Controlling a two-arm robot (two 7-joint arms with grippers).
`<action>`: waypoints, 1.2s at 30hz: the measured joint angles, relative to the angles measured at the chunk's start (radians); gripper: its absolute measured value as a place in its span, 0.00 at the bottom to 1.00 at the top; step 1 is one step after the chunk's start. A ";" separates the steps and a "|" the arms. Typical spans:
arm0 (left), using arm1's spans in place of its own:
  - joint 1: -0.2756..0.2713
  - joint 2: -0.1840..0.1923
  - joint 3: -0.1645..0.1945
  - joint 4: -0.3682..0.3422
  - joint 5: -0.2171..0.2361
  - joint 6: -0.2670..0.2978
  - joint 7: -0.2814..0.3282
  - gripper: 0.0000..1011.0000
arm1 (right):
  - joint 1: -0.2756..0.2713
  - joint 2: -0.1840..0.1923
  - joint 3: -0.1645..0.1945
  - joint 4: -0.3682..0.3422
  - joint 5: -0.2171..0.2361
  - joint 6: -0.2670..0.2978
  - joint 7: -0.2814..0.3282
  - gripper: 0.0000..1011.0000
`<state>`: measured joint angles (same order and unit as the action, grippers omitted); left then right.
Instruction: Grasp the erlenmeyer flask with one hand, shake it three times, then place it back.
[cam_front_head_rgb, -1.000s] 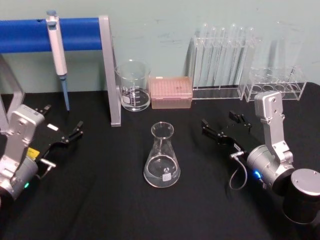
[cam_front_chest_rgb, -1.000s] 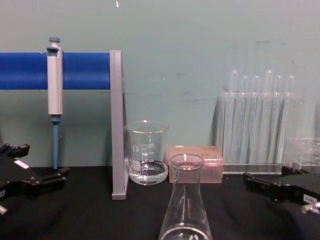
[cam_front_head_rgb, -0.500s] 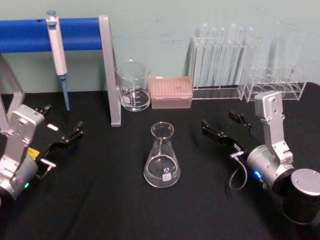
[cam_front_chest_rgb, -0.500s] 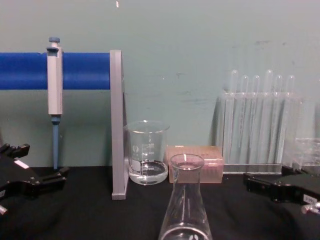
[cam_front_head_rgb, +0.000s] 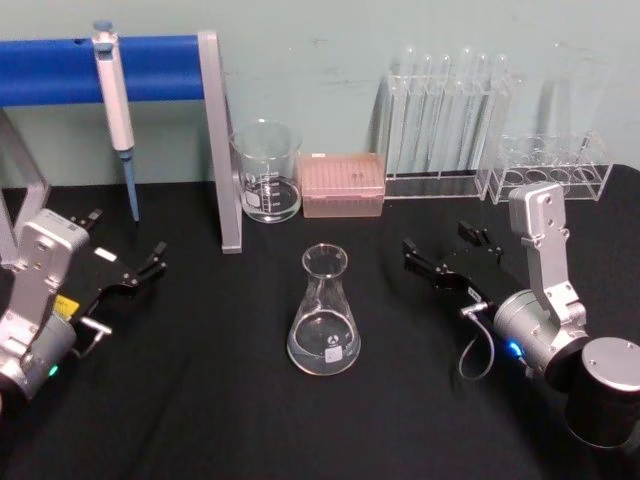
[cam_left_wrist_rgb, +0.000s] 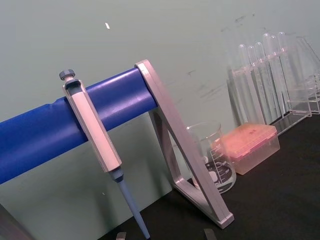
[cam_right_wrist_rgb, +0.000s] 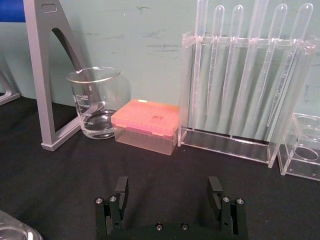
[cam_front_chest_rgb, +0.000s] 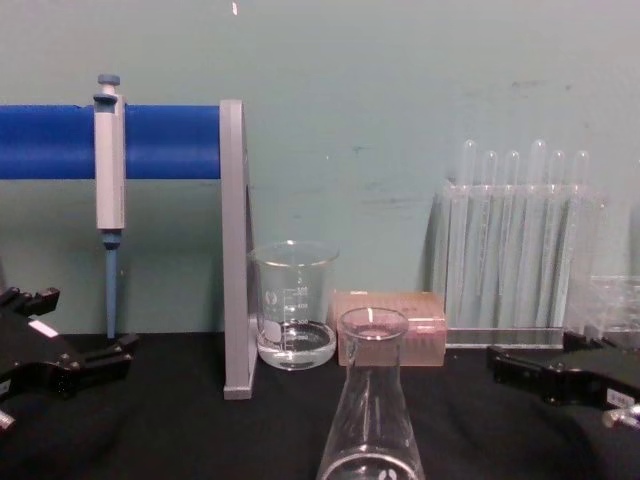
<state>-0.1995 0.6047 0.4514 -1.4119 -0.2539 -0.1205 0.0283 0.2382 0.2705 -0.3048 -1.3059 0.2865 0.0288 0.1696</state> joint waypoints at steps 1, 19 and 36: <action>0.000 0.000 0.000 0.000 0.000 0.000 0.000 0.99 | 0.000 0.000 0.000 0.000 0.000 0.000 0.000 0.99; 0.000 0.000 0.000 0.000 0.000 0.000 0.000 0.99 | 0.000 0.000 0.000 0.000 0.000 0.000 0.000 0.99; 0.000 0.000 0.000 0.000 0.000 0.000 0.000 0.99 | 0.000 0.000 0.000 0.000 0.000 0.000 0.000 0.99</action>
<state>-0.1995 0.6047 0.4514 -1.4119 -0.2539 -0.1205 0.0283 0.2382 0.2704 -0.3048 -1.3059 0.2865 0.0289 0.1696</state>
